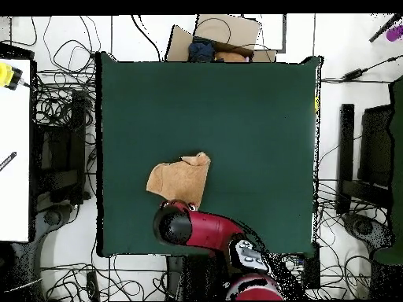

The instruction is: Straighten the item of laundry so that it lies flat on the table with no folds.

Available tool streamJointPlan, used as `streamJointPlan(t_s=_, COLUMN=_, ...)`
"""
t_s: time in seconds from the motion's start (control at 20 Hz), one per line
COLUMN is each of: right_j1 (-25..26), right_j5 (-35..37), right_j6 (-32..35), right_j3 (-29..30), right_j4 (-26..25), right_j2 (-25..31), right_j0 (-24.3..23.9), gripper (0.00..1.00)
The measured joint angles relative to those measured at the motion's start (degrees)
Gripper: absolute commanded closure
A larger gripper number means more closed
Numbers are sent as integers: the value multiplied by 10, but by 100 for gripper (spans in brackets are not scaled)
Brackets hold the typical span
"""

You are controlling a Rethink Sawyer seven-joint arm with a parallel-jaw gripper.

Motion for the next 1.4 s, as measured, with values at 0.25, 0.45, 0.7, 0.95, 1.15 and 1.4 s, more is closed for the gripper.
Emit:
streamJointPlan(t_s=0.25, right_j1=-50, right_j5=120, right_j6=0, right_j3=-5, right_j4=12, right_j2=-2, right_j0=38, gripper=100)
streamJointPlan(t_s=0.45, right_j1=-81, right_j5=156, right_j6=0, right_j3=-4, right_j4=22, right_j2=-2, right_j0=49, gripper=100)
streamJointPlan(t_s=0.7, right_j1=-95, right_j5=142, right_j6=0, right_j3=5, right_j4=31, right_j2=3, right_j0=30, gripper=100)
streamJointPlan(t_s=0.95, right_j1=-95, right_j5=133, right_j6=0, right_j3=7, right_j4=37, right_j2=3, right_j0=12, gripper=100)
streamJointPlan(t_s=1.15, right_j1=-95, right_j5=158, right_j6=0, right_j3=0, right_j4=37, right_j2=0, right_j0=26, gripper=100)
streamJointPlan(t_s=1.4, right_j1=-98, right_j5=273, right_j6=0, right_j3=-43, right_j4=37, right_j2=-7, right_j0=68, gripper=100)
